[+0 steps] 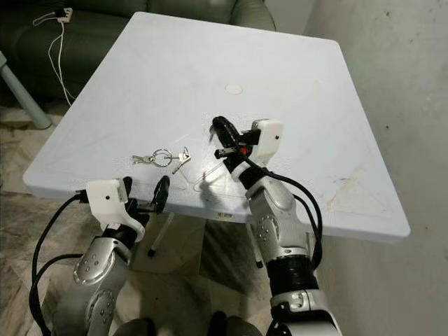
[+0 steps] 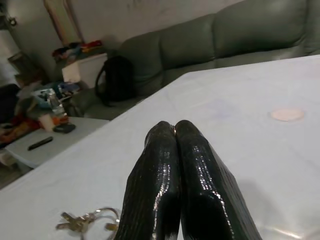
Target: Hang keys on a hook
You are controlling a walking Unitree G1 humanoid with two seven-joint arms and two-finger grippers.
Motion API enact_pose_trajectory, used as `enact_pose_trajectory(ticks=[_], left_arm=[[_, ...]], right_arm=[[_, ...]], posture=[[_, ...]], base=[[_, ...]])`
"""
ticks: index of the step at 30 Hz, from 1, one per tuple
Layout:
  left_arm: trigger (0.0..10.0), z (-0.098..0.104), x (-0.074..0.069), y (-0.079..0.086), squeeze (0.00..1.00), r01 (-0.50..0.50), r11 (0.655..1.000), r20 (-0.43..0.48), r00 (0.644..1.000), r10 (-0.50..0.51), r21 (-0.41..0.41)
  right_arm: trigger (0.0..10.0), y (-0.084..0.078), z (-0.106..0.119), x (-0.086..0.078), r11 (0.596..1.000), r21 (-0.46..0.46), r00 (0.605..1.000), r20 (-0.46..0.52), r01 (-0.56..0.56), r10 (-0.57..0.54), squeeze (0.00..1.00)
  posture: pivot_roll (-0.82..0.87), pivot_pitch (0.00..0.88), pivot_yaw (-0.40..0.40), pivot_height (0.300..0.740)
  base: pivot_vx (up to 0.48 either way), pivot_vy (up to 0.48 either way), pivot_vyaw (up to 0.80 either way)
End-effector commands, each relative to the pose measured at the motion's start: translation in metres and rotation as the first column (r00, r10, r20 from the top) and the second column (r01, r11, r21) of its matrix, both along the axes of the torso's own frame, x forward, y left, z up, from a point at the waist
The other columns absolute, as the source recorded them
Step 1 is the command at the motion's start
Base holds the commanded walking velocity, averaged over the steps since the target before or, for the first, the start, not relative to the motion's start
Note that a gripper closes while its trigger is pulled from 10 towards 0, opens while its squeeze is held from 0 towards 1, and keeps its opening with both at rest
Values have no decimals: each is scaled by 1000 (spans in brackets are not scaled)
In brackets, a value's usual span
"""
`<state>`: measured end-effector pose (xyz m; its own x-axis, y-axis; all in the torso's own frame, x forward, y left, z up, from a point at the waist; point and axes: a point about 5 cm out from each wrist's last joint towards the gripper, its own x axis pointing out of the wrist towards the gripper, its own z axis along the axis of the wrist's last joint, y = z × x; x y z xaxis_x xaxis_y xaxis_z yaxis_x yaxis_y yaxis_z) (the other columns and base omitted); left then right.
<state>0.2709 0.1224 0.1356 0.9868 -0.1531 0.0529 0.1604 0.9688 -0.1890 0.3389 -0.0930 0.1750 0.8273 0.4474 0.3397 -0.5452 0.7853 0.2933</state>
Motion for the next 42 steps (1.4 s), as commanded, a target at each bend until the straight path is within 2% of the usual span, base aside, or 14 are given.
enact_pose_trajectory(ticks=[1,7,13,15,17,21,26,28,30,32,33,42], left_arm=[[10000,0,4,0,0,6,1000,4,1000,-6,-1],[10000,14,22,10,0,-9,1000,66,998,8,15],[10000,27,37,20,0,-40,999,120,992,38,13],[10000,35,43,25,0,-64,998,152,986,63,2],[10000,36,44,26,0,-69,998,153,986,68,-1],[10000,31,44,32,0,-100,994,145,984,104,-30],[10000,23,42,36,0,-108,994,130,986,109,-16],[10000,23,40,41,0,-112,993,160,981,107,27],[10000,23,41,43,0,-117,992,160,981,109,41],[10000,25,43,48,0,-128,992,148,981,129,-19],[10000,25,43,49,0,-127,992,149,980,129,-23],[10000,29,52,49,0,-122,992,171,978,122,-10]], right_arm=[[10000,-10,5,-2,999,3,998,38,44,-44,0],[10000,-29,6,-6,991,-23,990,66,130,-128,0],[10000,-47,7,-3,965,-86,967,84,248,-241,0],[10000,-58,6,-5,938,-159,950,118,307,-291,0],[10000,-60,6,-5,934,-170,948,120,314,-296,0],[10000,-70,-3,-13,894,-260,930,134,365,-341,0],[10000,-72,-15,-19,871,-312,925,118,379,-360,0],[10000,-74,-26,-21,837,-377,915,94,397,-391,0],[10000,-74,-28,-20,834,-380,913,85,401,-400,0],[10000,-75,-28,-19,818,-395,903,83,417,-421,0],[10000,-74,-28,-18,816,-398,902,83,420,-424,0],[10000,-73,-24,-14,797,-397,885,101,455,-455,0]], posture=[[106,50,-127,740],[93,3,-115,740],[83,0,-110,740],[77,0,-106,740],[74,0,-104,740],[62,0,-98,740],[58,0,-93,740],[55,0,-88,740],[53,0,-85,740],[49,0,-79,740],[49,0,-79,740],[40,0,-66,740]], base=[[0,0,0],[0,0,0],[0,0,0],[0,0,0],[0,0,0],[0,0,0],[0,0,0],[0,0,0],[0,0,0],[0,0,-547],[0,0,-638],[0,0,-663]])
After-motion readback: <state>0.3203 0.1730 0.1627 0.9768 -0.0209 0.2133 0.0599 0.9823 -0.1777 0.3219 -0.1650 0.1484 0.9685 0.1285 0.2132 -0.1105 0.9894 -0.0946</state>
